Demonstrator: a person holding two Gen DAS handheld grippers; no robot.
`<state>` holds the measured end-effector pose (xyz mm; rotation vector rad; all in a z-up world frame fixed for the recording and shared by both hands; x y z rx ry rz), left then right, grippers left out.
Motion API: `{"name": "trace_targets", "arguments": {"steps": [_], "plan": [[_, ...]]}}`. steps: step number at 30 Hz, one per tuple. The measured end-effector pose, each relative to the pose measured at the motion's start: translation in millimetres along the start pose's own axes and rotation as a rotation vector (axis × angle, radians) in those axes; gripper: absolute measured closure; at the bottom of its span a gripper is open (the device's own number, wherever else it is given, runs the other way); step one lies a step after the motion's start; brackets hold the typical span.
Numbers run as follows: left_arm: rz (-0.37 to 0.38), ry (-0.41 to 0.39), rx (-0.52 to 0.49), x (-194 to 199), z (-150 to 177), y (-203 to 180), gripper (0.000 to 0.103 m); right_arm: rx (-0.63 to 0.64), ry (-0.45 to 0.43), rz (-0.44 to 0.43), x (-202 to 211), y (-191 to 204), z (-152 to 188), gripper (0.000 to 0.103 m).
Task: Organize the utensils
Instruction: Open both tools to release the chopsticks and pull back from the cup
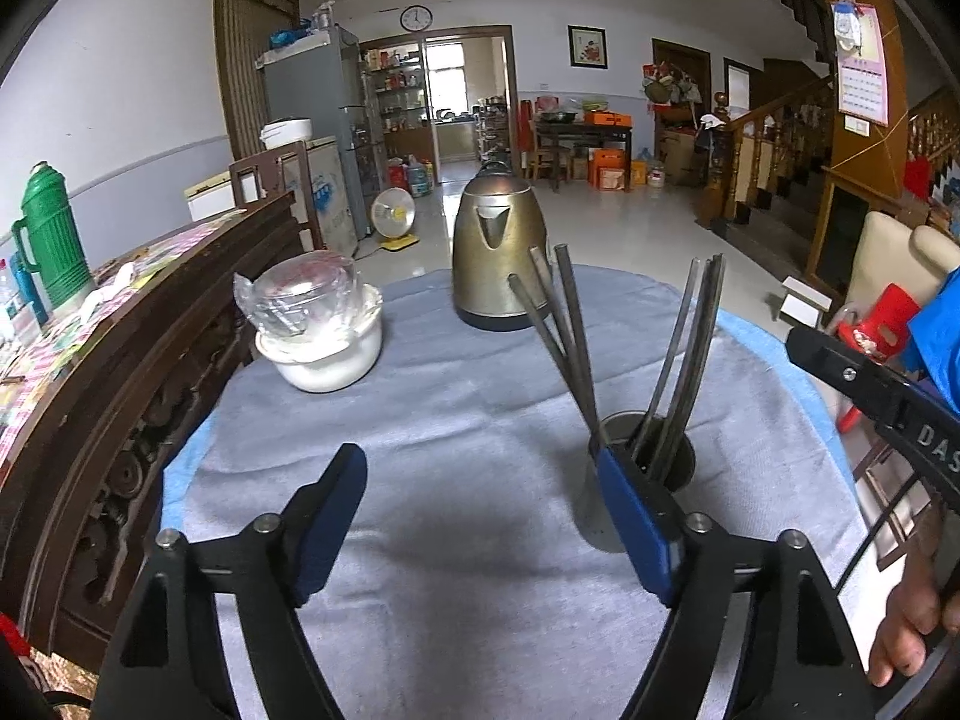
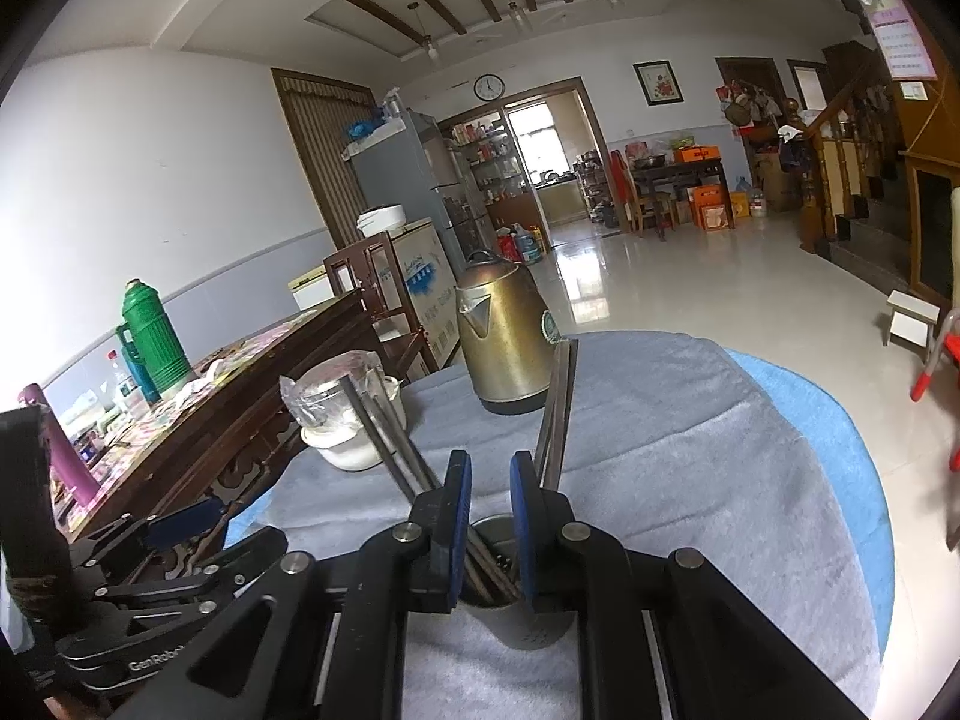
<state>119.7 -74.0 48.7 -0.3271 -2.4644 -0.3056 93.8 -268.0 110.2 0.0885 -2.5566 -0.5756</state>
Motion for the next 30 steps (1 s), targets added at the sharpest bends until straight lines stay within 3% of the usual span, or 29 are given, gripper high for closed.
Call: {"name": "trace_targets", "arguments": {"steps": [7,12,26,30], "plan": [[-0.042,0.015,0.003,5.7,10.7,4.0,0.02,0.012,0.015,0.003,13.7,8.6,11.9,0.086],[-0.081,0.021,0.015,14.6,21.0,9.6,0.017,-0.007,0.021,0.007,24.4,8.0,24.1,0.07],[-0.142,-0.03,0.009,67.1,46.9,6.1,0.016,-0.005,0.062,0.055,65.8,14.7,64.3,0.069],[-0.178,-0.049,-0.017,84.0,54.4,0.7,0.011,0.004,0.082,0.056,78.3,20.8,77.5,0.069]]}}
Point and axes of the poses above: each gripper's, at about its wrist camera, not at the fingertips, and x roughly against the way its jaws point, y to its left, z to its underside, the point moved 1 cm from there along -x, roughly the way its jaws point, and after that the axes turned 4 degrees about -x, right-handed, at the moved point
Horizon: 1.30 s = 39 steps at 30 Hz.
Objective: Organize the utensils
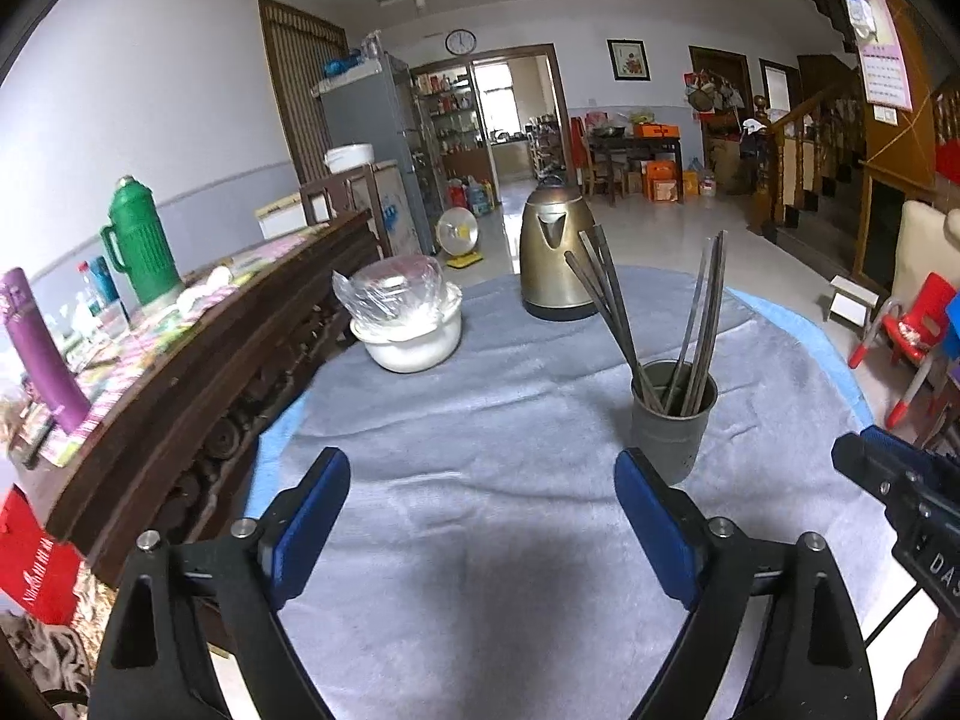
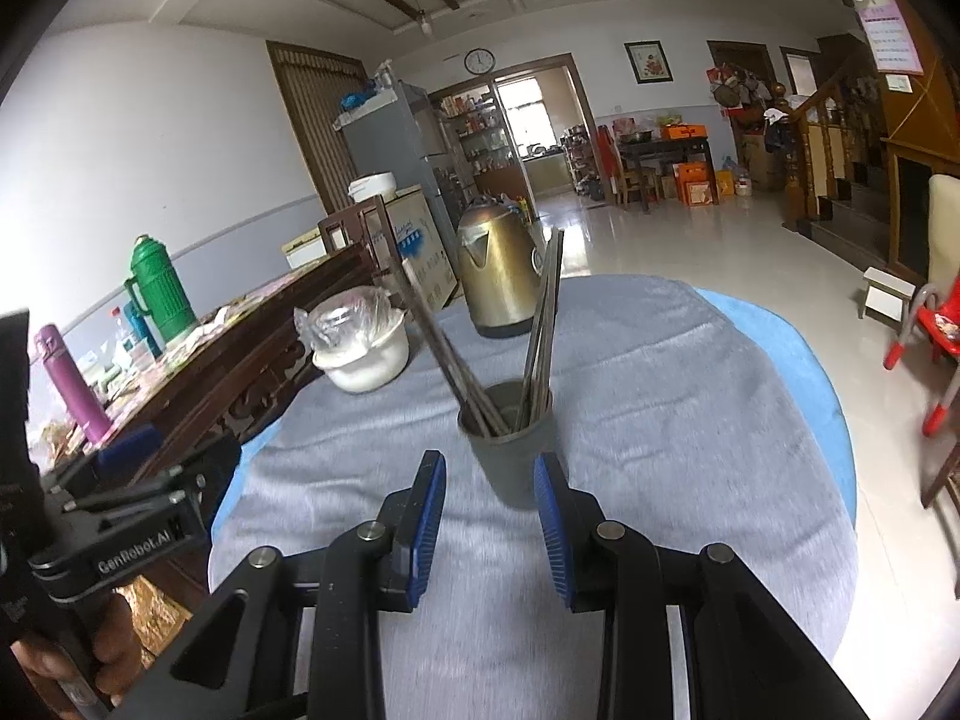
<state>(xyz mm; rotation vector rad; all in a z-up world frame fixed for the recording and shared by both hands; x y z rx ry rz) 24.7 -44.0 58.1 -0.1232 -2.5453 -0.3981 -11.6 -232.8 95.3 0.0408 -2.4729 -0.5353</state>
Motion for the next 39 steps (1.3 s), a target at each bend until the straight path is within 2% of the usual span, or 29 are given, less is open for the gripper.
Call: {"name": "trace_targets", "arguments": {"steps": [12,22,39], "plan": [[-0.017,-0.002,-0.006,36.6,19.5,-0.3,0.01,0.005,0.027,0.012,36.3,5.5,29.6,0.068],[-0.011,0.014,-0.001,53.8,33.3,4.1,0.01,0.01,0.028,0.018,65.5,17.0,40.6,0.067],[-0.028,-0.016,-0.001,80.8,50.3,17.3,0.01,0.042,0.014,0.015,97.2,42.6,50.1,0.067]]}}
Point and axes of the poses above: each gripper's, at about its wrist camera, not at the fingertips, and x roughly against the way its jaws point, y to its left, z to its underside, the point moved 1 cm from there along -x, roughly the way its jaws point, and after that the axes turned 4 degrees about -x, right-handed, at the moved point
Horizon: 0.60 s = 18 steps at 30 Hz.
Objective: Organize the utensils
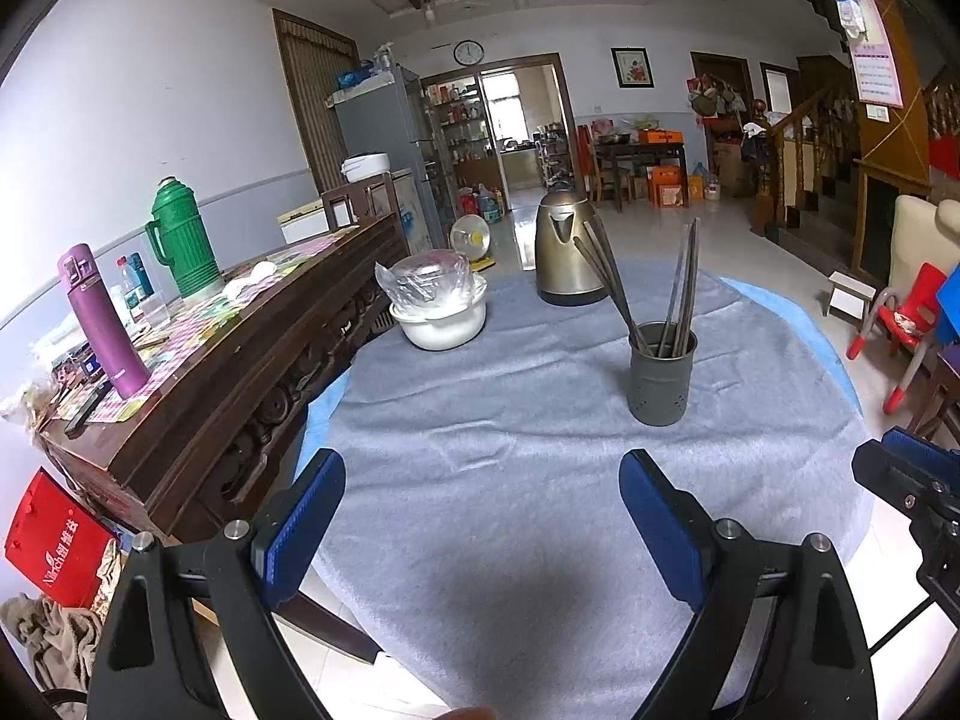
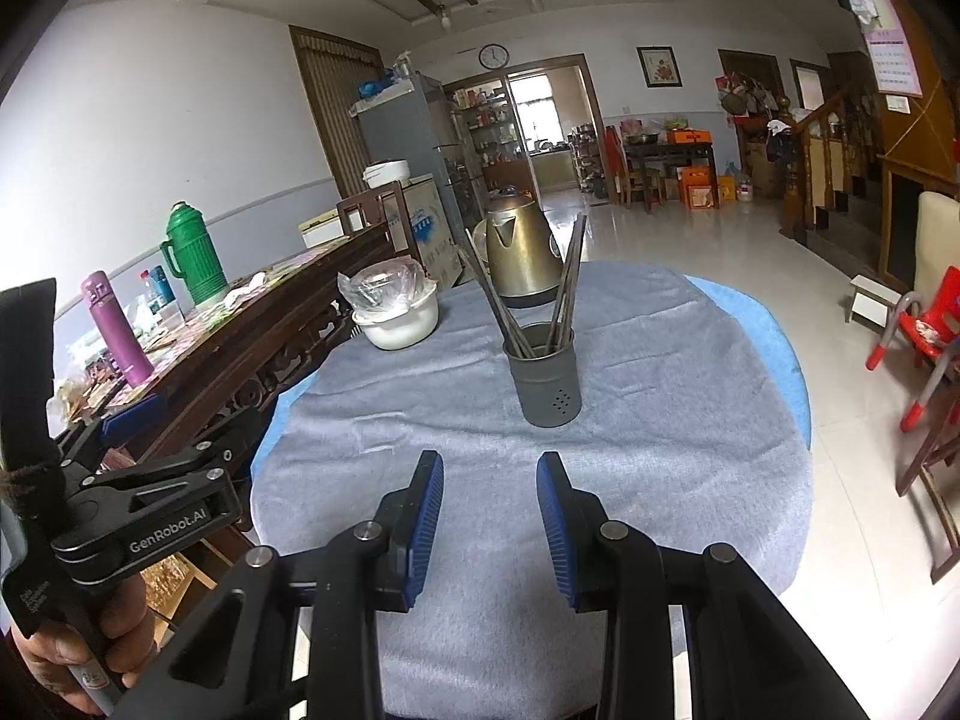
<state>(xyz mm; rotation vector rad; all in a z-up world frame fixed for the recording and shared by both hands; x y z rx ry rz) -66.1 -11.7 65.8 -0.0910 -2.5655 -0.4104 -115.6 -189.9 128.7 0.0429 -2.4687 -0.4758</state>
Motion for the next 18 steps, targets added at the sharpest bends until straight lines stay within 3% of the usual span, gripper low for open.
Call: {"name": "trace_targets", "arguments": {"steps": [18], "plan": [[0.001,0.004,0.04,3.2,11.3,15.8,0.01,0.013,0.002,0.015,-3.3,12.5,5.9,0.067]]}}
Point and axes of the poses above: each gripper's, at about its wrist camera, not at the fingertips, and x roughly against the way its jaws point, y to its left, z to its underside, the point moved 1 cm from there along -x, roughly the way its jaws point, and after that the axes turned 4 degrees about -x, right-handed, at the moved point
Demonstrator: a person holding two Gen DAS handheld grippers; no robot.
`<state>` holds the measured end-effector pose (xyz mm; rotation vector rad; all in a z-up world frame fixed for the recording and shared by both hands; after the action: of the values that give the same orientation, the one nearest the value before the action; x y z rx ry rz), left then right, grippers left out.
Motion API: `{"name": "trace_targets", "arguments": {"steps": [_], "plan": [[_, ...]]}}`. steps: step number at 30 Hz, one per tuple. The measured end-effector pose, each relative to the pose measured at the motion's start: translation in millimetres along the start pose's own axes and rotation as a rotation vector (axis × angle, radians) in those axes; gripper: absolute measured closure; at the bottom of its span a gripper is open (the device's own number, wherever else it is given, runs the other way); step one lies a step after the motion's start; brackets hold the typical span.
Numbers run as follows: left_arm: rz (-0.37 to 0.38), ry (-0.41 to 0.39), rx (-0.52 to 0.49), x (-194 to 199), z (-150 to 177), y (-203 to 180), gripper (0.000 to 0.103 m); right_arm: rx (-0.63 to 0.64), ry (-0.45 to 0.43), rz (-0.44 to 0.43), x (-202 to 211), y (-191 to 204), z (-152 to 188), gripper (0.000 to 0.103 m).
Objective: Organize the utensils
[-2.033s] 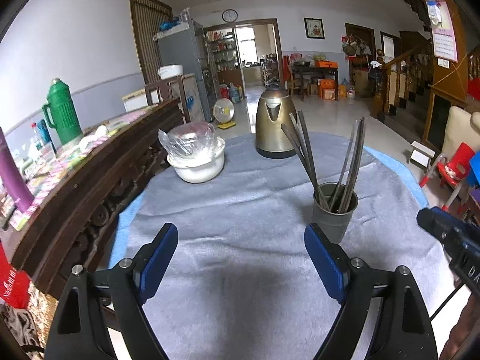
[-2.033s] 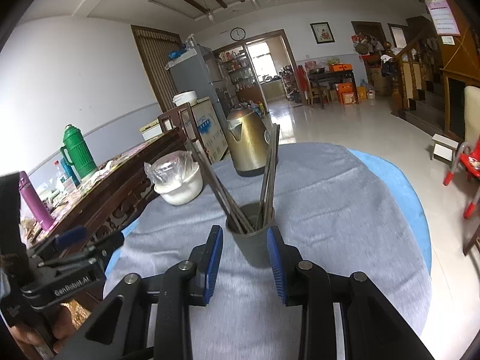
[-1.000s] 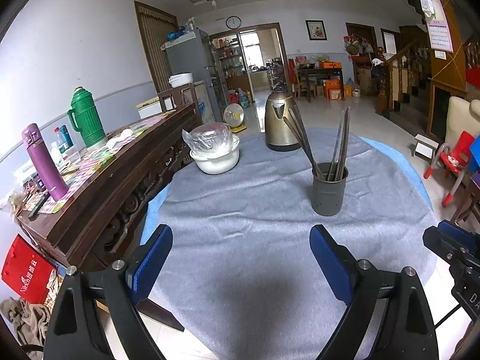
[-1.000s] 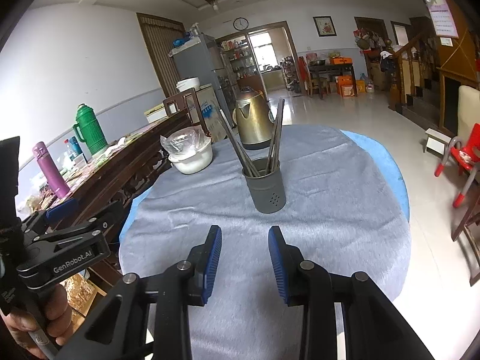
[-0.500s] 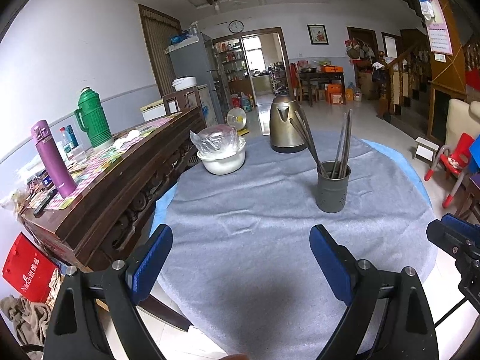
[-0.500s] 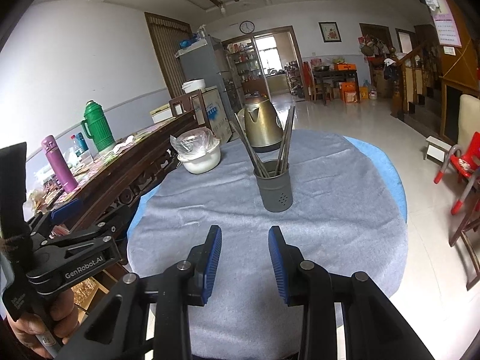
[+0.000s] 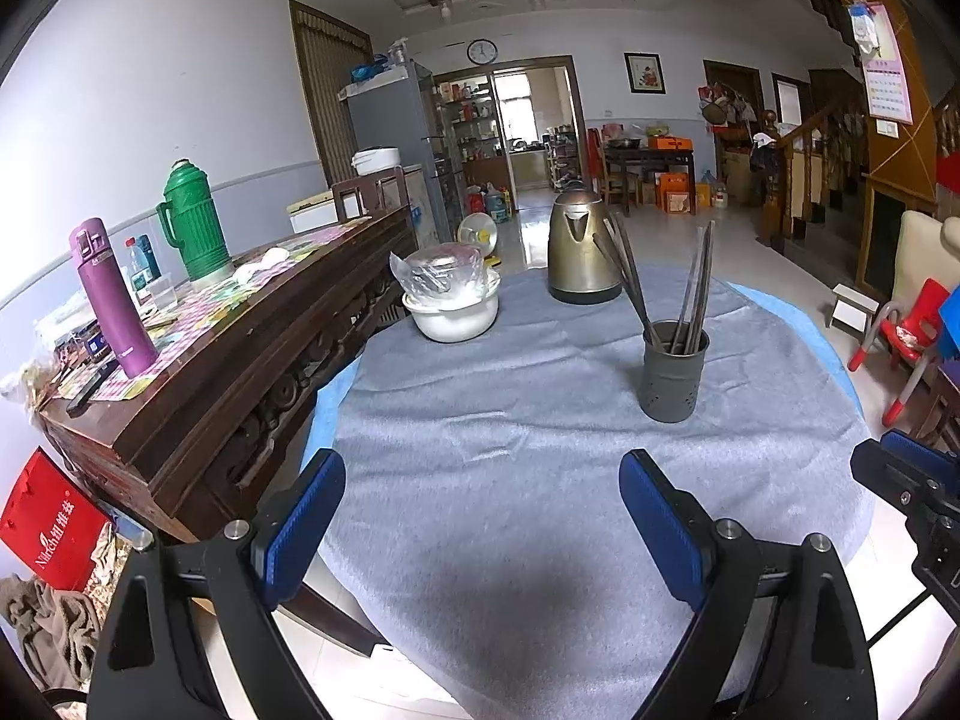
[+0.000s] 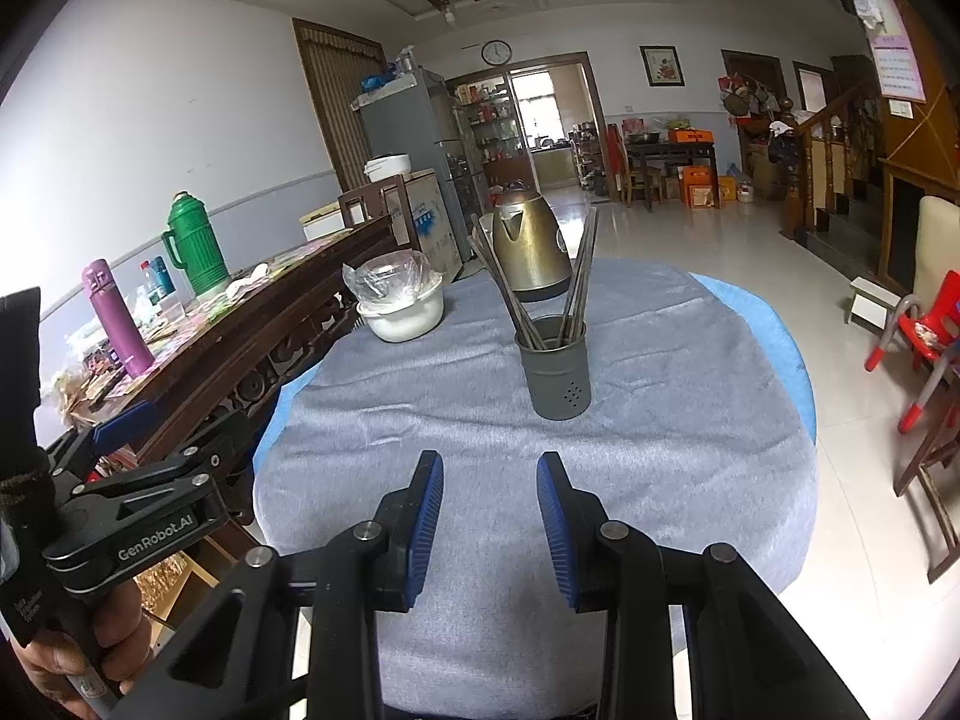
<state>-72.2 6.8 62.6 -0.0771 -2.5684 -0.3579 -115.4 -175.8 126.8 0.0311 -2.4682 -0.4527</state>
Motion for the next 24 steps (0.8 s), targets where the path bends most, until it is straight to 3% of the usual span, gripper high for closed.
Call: {"name": "trace_targets", "arguments": {"steps": [24], "plan": [[-0.003,0.007,0.025,-3.2,6.3,8.2,0.01,0.024,-0.009,0.002,0.0,9.8,4.6,0.067]]}}
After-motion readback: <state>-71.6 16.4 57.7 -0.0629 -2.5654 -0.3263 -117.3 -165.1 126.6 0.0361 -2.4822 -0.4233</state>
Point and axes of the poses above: each gripper's, at about its wrist camera, not at the fingertips, and x roughly against the way its jaws point, y to its left, z to its underside, the point moved 1 cm from there along -x, roughly the way its jaws point, and after that the axes turned 4 degrees about -x, right-handed, at the moved point
